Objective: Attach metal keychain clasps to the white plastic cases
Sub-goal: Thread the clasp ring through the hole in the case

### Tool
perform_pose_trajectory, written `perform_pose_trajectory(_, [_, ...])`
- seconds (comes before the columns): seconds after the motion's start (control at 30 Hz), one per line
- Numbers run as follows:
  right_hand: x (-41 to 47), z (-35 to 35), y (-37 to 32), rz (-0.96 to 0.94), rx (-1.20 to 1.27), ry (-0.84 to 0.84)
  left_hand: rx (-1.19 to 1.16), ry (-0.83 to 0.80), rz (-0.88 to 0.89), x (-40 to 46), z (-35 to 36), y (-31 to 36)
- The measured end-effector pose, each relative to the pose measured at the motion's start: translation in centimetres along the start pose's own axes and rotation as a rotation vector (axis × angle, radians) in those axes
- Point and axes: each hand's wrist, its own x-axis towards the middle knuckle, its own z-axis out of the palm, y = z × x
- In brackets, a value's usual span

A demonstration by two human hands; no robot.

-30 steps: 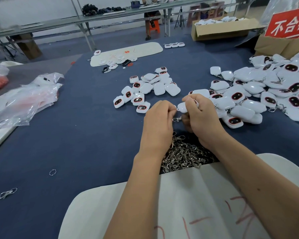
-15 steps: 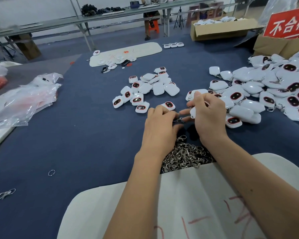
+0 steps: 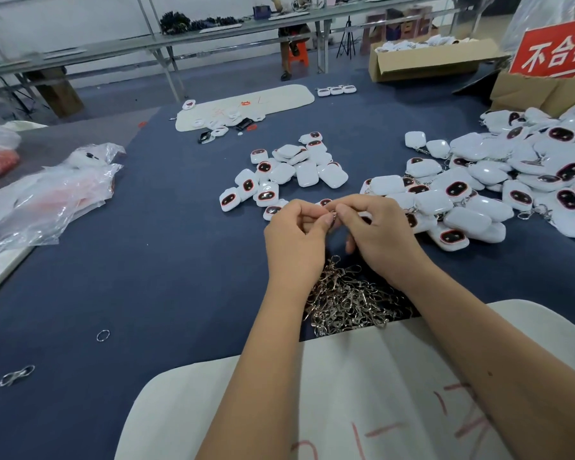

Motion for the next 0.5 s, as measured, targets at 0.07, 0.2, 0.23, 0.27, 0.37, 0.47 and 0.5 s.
perform_pose_trajectory(0.07, [-0.06,-0.18,0.20,-0.018,0.023,-0.012,-0.075,0.005,-0.034,0.08,-0.06,-0.10])
perform_pose_trajectory(0.2, [-0.15,-0.43,0.48,0.007,0.113,0.019,-0.138,0.005,-0.059,0.08,-0.04,-0.07])
perform_pose_trajectory(0.23, [-0.15,-0.42,0.45,0.017,0.131,0.025,-0.144,-0.002,-0.062,0.12,-0.07,-0.02])
perform_pose_trajectory(0.27, [-0.13,-0.42,0.43,0.026,0.140,0.034,-0.143,-0.010,-0.066,0.15,-0.13,-0.02])
perform_pose_trajectory(0.37, [-0.13,-0.47,0.39,0.009,0.090,0.079,-0.046,-0.023,-0.040,0.16,-0.37,-0.20])
perform_pose_trajectory(0.47, [-0.24,-0.42,0.11,-0.047,-0.001,0.104,0.062,-0.036,0.056,-0.10,-0.49,-0.13])
perform_pose_trajectory(0.5, [-0.32,-0.41,-0.02,-0.065,-0.024,0.106,0.088,-0.040,0.084,-0.17,-0.48,-0.08])
